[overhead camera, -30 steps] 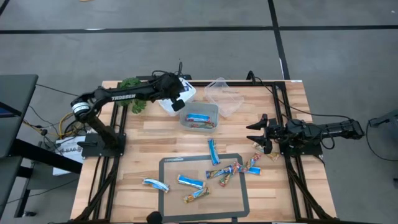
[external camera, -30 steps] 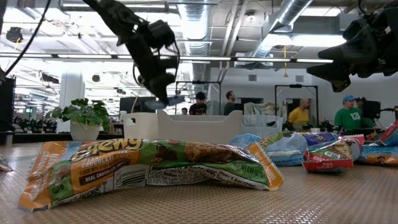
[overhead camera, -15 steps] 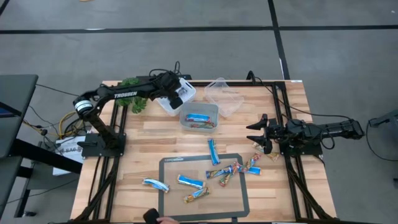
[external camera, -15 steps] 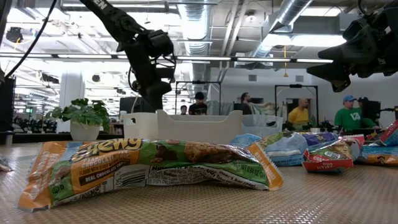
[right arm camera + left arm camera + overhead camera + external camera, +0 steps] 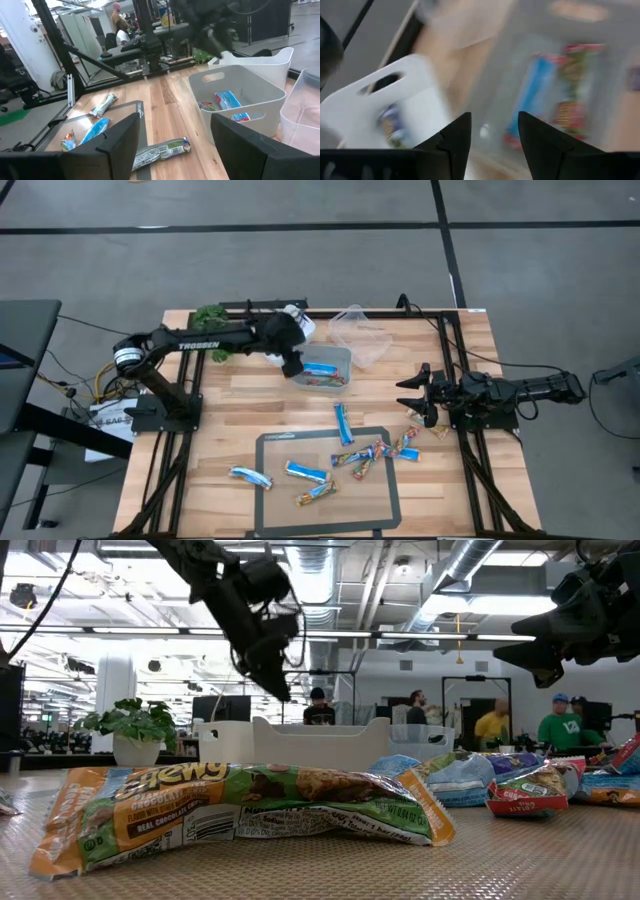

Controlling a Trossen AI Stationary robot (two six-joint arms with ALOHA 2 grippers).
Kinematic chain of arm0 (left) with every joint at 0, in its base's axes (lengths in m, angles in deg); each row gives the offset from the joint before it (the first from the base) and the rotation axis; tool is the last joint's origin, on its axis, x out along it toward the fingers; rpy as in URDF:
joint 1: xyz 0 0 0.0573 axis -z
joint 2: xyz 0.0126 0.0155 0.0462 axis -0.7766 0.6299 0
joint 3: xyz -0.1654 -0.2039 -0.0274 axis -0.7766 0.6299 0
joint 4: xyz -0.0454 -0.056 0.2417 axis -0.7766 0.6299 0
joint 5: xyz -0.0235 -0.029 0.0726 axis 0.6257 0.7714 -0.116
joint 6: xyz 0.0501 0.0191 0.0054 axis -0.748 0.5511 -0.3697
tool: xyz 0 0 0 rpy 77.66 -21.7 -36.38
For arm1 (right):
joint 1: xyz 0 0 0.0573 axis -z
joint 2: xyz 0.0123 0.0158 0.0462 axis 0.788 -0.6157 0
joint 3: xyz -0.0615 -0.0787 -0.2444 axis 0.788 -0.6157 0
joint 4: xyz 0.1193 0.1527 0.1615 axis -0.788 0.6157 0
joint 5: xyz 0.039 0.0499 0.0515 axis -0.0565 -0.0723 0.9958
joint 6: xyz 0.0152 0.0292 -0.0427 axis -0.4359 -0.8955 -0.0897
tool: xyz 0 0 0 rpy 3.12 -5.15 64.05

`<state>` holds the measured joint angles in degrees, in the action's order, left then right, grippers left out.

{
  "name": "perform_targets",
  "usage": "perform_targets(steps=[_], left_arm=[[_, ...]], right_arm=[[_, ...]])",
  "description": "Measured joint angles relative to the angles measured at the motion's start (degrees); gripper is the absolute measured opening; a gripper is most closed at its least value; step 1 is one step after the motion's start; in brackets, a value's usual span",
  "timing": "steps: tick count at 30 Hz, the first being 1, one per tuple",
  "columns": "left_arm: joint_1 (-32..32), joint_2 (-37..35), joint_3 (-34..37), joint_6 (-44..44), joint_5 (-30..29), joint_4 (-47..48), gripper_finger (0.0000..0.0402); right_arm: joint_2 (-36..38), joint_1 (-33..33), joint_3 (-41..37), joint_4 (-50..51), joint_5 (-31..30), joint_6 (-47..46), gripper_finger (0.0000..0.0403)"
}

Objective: Pick and place Granola Bars by type
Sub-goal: Put the yellow granola bar into the transparent bin

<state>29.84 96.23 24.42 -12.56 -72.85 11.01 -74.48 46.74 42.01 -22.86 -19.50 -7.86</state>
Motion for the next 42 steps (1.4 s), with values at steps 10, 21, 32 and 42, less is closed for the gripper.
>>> perform_targets(steps=[10, 21, 32, 42], left_arm=[[16.4, -1.7, 0.0, 1.5, 4.5, -2.0, 0.0156], [35.5, -1.6, 0.0, 3.5, 5.9, 2.0, 0.0155], [49.7, -1.6, 0.0, 8.7, 5.4, 3.6, 0.0155], [47.3, 5.3, 0.0, 10.9, -3.8, -4.0, 0.0155]], right_arm=[[0.0, 0.0, 0.0, 0.0, 0.0, 0.0, 0.024], [0.0, 0.0, 0.0, 0.0, 0.0, 0.0, 0.024], [0.0, 0.0, 0.0, 0.0, 0.0, 0.0, 0.024], [0.0, 0.0, 0.0, 0.1, 0.0, 0.0, 0.024]])
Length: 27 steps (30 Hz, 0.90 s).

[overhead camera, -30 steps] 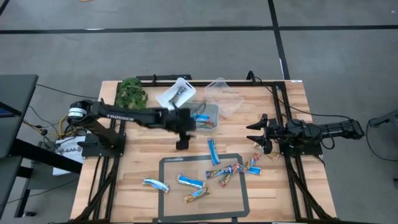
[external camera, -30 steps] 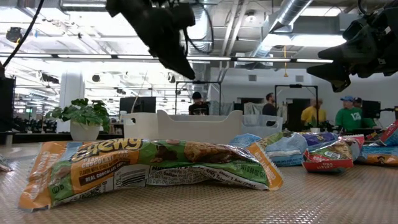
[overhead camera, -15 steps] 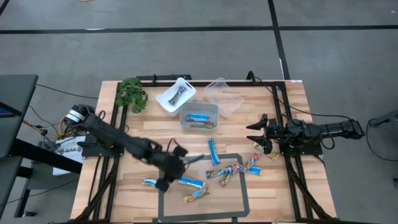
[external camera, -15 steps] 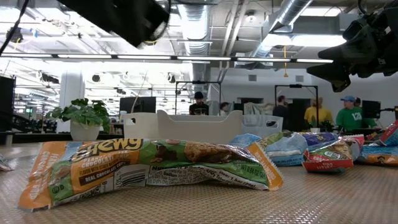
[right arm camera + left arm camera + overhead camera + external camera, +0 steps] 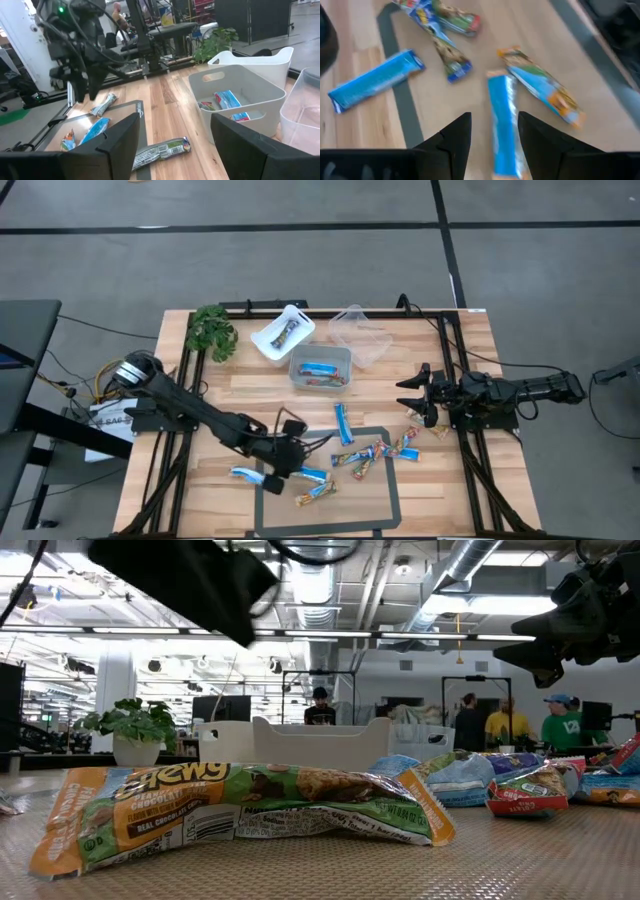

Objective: Pick and place Granola Bars by type
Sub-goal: Put the yellow granola bar into the transparent bin

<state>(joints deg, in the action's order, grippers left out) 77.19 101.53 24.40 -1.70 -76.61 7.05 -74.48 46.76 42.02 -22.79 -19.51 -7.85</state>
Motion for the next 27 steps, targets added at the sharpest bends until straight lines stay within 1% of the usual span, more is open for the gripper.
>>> perform_targets(steps=[3, 9, 13, 17, 22, 27], left_arm=[[-1.1, 2.9, -0.3, 0.3, 0.5, -1.9, 0.0155], [-1.5, 7.2, -2.9, 1.7, 2.3, -1.4, 0.0155], [-1.4, 9.4, -4.2, 1.8, 5.1, -0.8, 0.0155], [-1.1, 9.7, -4.4, 1.9, 5.7, -0.2, 0.0155], [-1.1, 9.7, -4.4, 2.1, 5.2, 2.8, 0.0155], [-1.0, 12.5, -4.4, 2.3, 5.7, 3.3, 0.0155]], right_arm=[[0.0, 0.0, 0.0, 0.0, 0.0, 0.0, 0.024], [0.0, 0.0, 0.0, 0.0, 0.0, 0.0, 0.024], [0.0, 0.0, 0.0, 0.0, 0.0, 0.0, 0.024], [0.0, 0.0, 0.0, 0.0, 0.0, 0.0, 0.024], [0.0, 0.0, 0.0, 0.0, 0.0, 0.0, 0.024], [0.0, 0.0, 0.0, 0.0, 0.0, 0.0, 0.024]])
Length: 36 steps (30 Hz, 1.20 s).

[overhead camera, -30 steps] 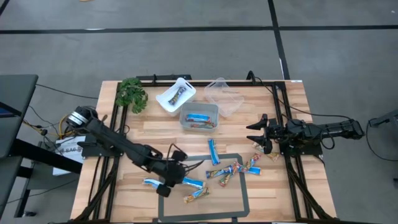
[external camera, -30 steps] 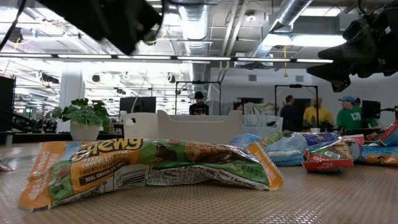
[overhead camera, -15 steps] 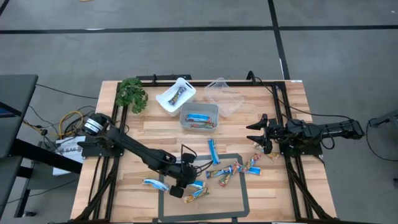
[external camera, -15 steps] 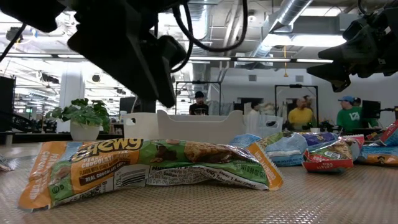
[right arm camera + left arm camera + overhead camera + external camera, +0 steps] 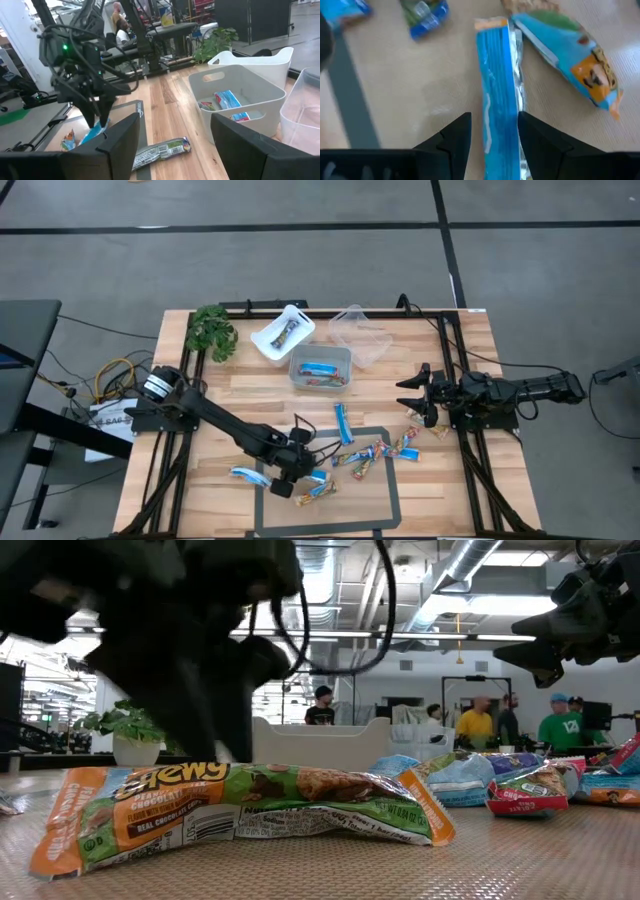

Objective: Pick and place Granola Bars by type
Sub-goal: Put the yellow granola bar into the transparent bin

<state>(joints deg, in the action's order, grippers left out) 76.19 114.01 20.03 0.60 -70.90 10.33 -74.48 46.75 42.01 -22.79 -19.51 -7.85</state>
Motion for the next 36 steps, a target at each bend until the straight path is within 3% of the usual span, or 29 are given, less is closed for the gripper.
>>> perform_targets(steps=[27, 36], left_arm=[[0.7, 3.7, -0.9, -1.8, 2.5, -1.4, 0.0153], [0.7, 3.7, -0.9, -2.0, 2.5, -1.7, 0.0073]], right_arm=[[0.0, 0.0, 0.0, 0.0, 0.0, 0.0, 0.024], [0.0, 0.0, 0.0, 0.0, 0.0, 0.0, 0.024]])
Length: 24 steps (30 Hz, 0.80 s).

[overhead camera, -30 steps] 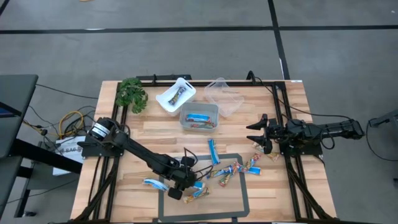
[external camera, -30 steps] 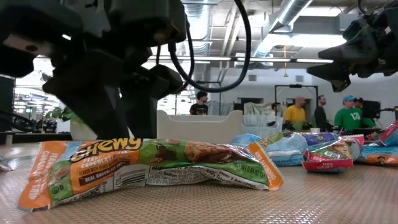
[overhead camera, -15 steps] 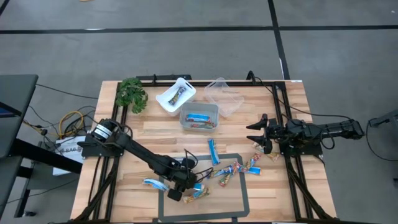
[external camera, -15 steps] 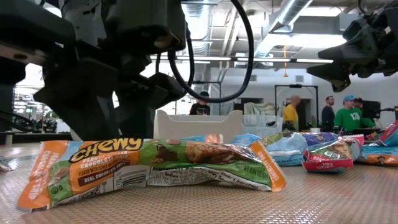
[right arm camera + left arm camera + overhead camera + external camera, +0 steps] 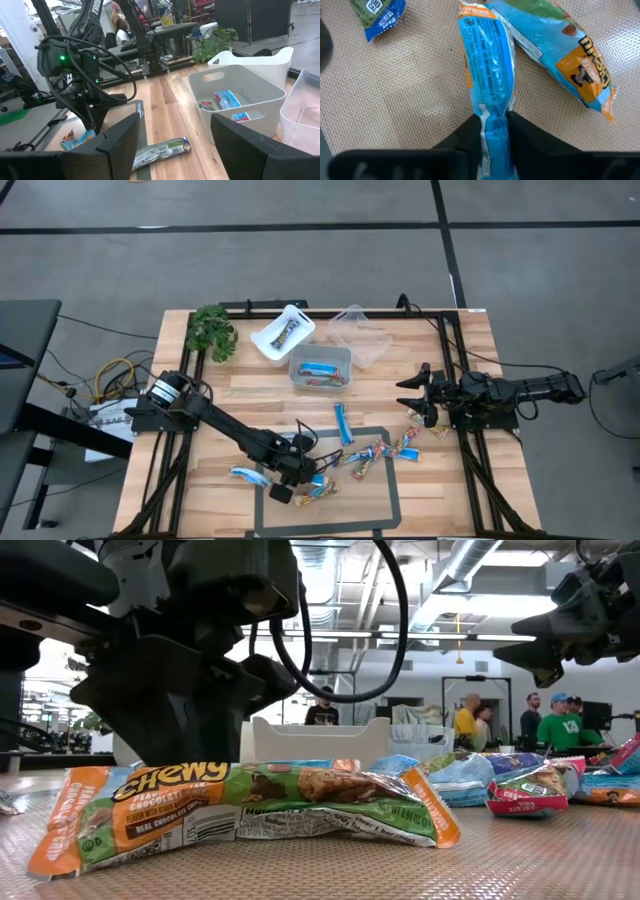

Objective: Pick and place Granola Bars by type
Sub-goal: Put the yellow granola bar into the transparent bin

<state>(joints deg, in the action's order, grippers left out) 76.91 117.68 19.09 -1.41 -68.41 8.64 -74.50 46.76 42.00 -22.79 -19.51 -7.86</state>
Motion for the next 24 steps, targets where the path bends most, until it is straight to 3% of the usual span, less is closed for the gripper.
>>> perform_targets(steps=[6, 24], left_arm=[[0.0, 0.0, 0.0, 0.0, 0.0, -0.8, 0.0031], [-2.9, -6.5, 0.1, -8.1, -5.1, -15.4, 0.003]], right_arm=[[0.0, 0.0, 0.0, 0.0, 0.0, 0.0, 0.024], [0.0, 0.0, 0.0, 0.0, 0.0, 0.0, 0.024]])
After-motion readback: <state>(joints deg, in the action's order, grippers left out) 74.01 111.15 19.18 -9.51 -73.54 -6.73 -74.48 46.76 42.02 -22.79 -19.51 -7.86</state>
